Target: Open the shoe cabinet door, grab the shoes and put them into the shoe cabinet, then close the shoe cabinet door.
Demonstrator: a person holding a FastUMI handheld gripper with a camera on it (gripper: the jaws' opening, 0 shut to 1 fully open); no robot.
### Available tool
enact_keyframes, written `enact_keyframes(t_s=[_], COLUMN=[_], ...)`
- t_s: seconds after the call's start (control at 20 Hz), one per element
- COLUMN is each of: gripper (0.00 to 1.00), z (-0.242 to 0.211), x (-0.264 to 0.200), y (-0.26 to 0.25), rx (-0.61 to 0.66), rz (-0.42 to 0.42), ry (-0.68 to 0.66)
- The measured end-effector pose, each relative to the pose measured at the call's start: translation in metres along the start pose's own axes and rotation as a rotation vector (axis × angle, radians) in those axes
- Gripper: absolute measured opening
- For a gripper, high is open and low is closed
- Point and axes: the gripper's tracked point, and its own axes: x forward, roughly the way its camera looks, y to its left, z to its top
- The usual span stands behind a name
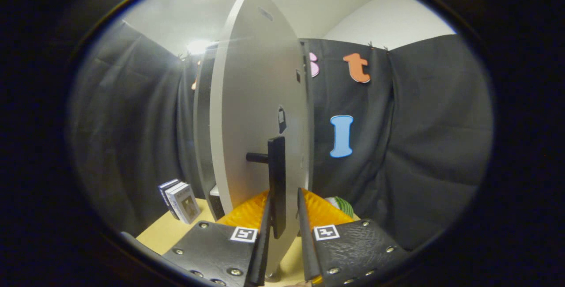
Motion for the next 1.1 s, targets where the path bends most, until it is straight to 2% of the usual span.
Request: enact_keyframes(t_s=[0.15, 0.2, 0.6, 0.85, 1.05, 1.1], gripper=[0.32, 0.26, 0.26, 0.26, 0.26, 0.32], z=[0.007, 0.007, 0.01, 0.003, -0.002, -0.004], x=[-0.007, -0.007, -0.022, -0.046, -0.063, -0.066], y=[-0.026, -0.034, -0.067, -0.099, -0.092, -0.086], rx=[-0.024, -0.031, -0.011, -0.01, -0.008, -0.015], rz=[-0.037, -0.051, -0.11, -0.193, -0.181, -0.169], ry=[-0.03, -0.029, -0.024, -0.006, -0.016, -0.02])
